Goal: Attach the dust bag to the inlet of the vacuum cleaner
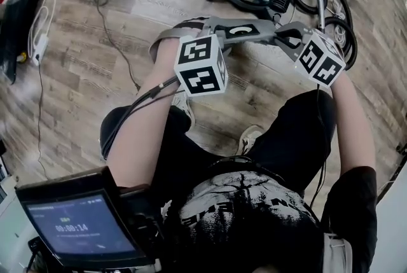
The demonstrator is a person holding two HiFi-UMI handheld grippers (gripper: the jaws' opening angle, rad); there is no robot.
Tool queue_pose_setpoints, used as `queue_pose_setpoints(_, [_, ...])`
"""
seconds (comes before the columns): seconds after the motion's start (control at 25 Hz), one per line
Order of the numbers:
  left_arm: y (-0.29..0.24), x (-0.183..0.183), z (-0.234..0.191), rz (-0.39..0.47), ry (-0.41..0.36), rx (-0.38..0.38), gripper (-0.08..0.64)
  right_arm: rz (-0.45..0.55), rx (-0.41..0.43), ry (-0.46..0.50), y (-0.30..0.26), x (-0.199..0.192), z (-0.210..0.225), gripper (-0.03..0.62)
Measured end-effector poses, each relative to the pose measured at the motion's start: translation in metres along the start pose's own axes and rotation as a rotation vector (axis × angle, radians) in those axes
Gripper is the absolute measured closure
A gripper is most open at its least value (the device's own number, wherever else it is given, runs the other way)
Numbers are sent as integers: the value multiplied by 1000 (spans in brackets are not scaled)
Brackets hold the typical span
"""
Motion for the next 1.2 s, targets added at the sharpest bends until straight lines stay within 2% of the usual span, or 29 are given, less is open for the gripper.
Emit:
queue_pose_setpoints(0.2, [-4,2,-3,-16,-19,-5,378,10,10,-71,15,4,6,569])
queue_pose_setpoints(0.32, [-5,6,-5,-33,-38,18,450,21,11,-107,20,2,8,569])
queue_pose_setpoints(0.4, [-8,6,-5,-44,-43,14,471,34,15,-125,24,1,8,569])
queue_pose_setpoints(0.56, [-15,7,-4,-62,-57,-4,477,46,24,-130,29,4,2,569])
queue_pose_setpoints(0.68, [-14,9,-5,-50,-49,-2,526,49,15,-147,32,3,-1,568])
queue_pose_setpoints(0.88, [-11,16,-8,-32,-31,-6,531,58,-52,-127,41,0,2,554])
queue_pose_setpoints(1.0, [-10,15,-10,-35,-10,-19,531,56,-69,-106,44,3,0,513])
queue_pose_setpoints(1.08, [-7,18,-13,-31,-7,-14,532,50,-64,-91,49,7,0,401])
queue_pose_setpoints(1.2, [-2,26,-17,-15,-9,-7,532,42,-50,-44,52,17,-4,360])
Point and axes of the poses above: the fingertips, and each gripper's own axes: y backward along the fingers, z to its right, x out of its top, the point moved 10 cm from there along y, backward along the fingers, and after that the axes turned 12 degrees about -x, right-handed, at the moved point
